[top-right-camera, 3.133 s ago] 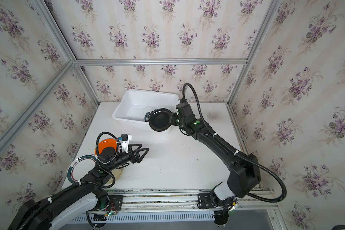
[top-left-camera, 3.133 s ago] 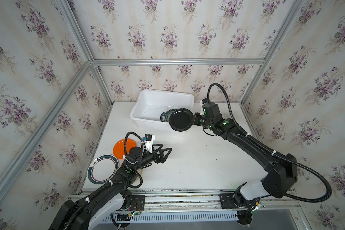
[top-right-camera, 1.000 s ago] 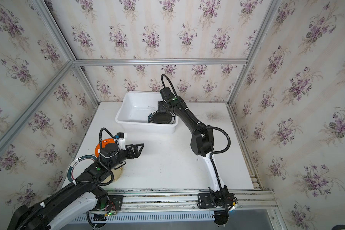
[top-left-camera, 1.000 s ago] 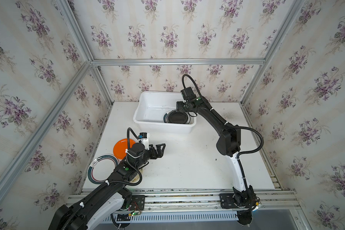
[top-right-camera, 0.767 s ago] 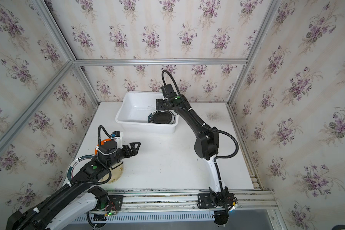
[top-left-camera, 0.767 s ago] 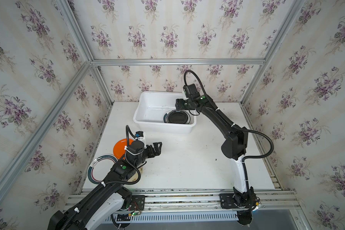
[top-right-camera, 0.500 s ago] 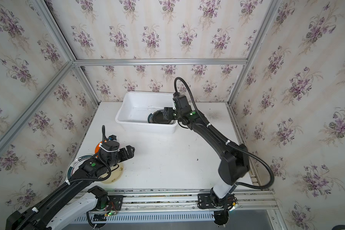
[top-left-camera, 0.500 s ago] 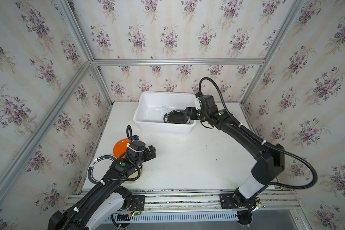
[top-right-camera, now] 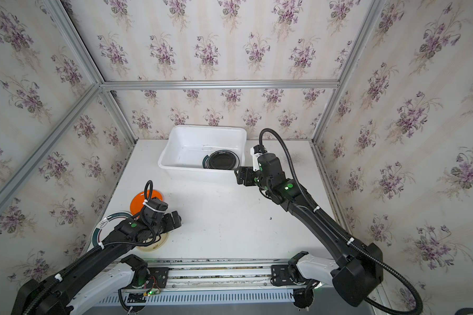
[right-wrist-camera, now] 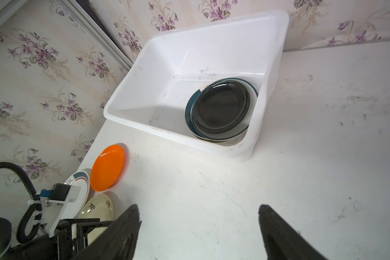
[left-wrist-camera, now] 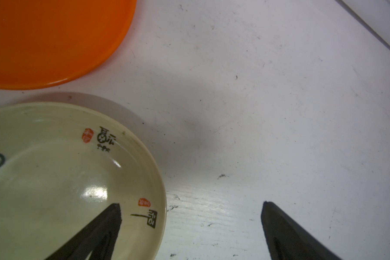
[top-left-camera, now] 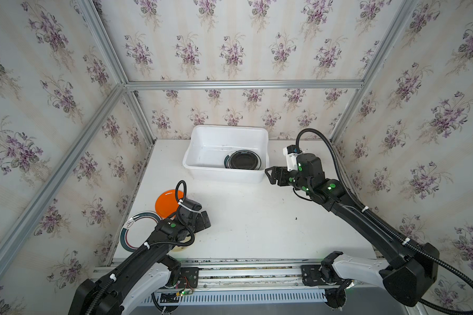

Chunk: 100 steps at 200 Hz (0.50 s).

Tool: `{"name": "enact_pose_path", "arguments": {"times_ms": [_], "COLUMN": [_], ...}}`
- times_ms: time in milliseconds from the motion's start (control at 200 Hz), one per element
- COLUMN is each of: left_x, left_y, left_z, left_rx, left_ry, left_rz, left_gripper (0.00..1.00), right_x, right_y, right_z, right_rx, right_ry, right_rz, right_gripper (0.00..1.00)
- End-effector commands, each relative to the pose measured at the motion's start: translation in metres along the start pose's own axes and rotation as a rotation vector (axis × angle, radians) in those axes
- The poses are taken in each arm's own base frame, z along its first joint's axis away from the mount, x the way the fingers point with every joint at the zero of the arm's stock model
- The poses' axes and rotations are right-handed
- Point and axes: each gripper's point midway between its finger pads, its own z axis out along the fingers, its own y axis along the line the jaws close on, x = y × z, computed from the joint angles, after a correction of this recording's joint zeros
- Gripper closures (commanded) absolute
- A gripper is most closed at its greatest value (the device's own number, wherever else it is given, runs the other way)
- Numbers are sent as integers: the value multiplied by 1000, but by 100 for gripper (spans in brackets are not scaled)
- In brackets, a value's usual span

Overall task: Place the plates into the plastic bin on the countertop
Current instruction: Place the plate in the plastic bin.

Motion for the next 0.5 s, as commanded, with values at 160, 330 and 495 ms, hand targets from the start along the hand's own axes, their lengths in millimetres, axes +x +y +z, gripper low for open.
{"name": "enact_pose_path", "arguments": {"times_ms": [160,330,495], "left_x": [2,5,7], "left_y": [-6,-23,-34], "left_z": [8,16,20], "left_rx": [42,117,147], "left_ry": [-6,30,43], "left_rz": [-16,15,40], "left_gripper": [0,0,0], "right_x": [34,41,51], "right_y": [2,6,-4], "right_z": [-6,-20,-20], "right_rx": [-76,-125,-85], "right_ry": [63,35,48], "right_rz": [17,31,35], "right_gripper": [15,15,15]}}
